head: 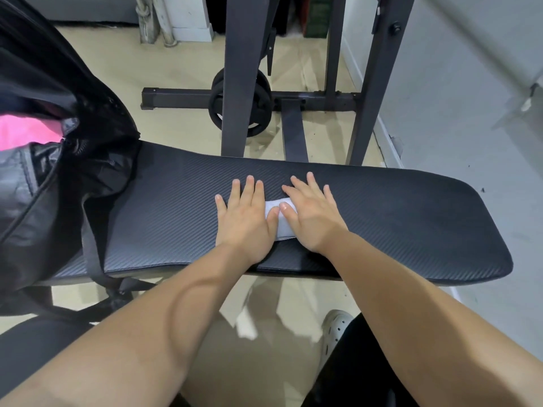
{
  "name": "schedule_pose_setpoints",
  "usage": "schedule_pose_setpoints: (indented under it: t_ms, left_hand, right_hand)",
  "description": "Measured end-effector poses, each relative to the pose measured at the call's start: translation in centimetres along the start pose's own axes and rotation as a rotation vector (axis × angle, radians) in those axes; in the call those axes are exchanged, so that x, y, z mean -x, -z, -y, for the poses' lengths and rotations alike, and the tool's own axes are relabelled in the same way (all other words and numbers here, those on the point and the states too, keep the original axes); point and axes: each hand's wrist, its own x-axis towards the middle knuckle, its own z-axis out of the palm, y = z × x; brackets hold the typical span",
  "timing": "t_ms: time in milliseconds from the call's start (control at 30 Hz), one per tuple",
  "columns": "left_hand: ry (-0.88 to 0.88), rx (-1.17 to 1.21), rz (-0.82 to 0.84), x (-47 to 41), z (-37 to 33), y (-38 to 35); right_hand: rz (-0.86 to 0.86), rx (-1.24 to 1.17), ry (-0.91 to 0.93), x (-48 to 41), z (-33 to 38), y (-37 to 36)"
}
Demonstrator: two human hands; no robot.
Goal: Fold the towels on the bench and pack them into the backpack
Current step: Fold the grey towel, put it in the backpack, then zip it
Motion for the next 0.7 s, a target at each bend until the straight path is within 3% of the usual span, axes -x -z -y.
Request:
schedule_pose_setpoints:
  t_ms: [167,433,700]
  left_hand:
    - [-0.057,0.065,0.043,2.3,1.4,0.4]
    - [-0.165,0.062,0.002,4.9,4.6,1.3]
    - [-0.124,0.263,0.063,5.8,8.1,6.7]
  right_hand:
    - [0.073,-0.117,0.053,2.2,-0.2,0.1]
    - [0.071,0.053,0.014,3.0,3.6,1.8]
    - [0.222,0.096,0.136,1.8,9.1,3.4]
